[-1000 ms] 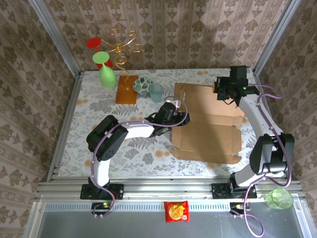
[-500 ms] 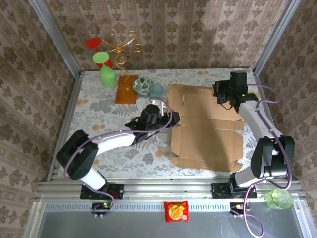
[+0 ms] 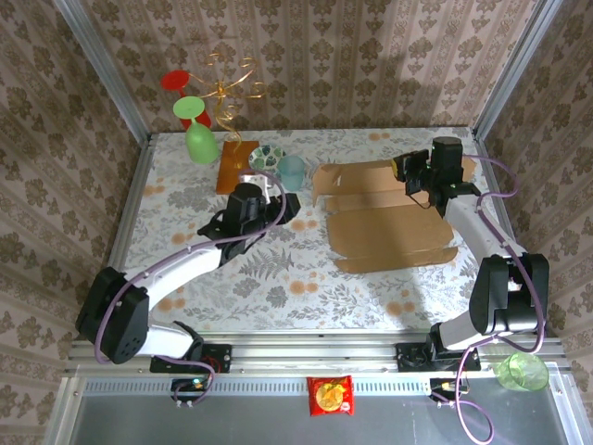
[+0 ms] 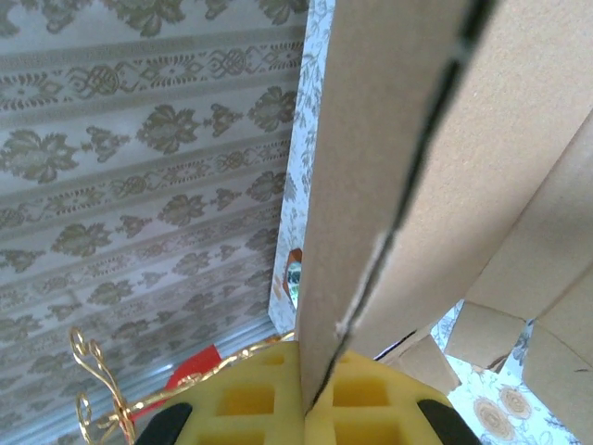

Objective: Fold the paper box

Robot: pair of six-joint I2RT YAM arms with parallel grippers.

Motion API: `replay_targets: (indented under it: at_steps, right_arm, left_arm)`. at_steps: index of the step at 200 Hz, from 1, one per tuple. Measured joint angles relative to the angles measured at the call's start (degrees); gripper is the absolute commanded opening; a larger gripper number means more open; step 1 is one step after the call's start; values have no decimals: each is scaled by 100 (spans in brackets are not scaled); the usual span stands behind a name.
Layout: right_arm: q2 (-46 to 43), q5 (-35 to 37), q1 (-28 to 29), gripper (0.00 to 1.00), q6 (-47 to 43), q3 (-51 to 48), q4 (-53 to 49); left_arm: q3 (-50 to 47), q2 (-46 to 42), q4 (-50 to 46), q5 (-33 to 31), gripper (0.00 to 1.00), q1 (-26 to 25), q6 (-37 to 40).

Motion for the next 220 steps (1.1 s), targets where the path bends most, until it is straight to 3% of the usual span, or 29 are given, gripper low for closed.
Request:
replay_targets:
  at_steps: [45,87,133,220]
  right_arm:
    - [0,-586,-232,0,-527,-9,-214]
    - [20,-1012,-479,0,-1038,-160,-435]
    - [216,-1292,-479,0,-1329,-289,-299]
    - [940,-1891,-479,0,-1766,66,227]
  left_arm:
    - [409,667,-304,302,33,518,750]
    - [872,1244,-533,778,31,562,1602]
    - [946,1705,-402,1478,33,551,2317]
    - [1777,2629,-365,2653,38,363,4398]
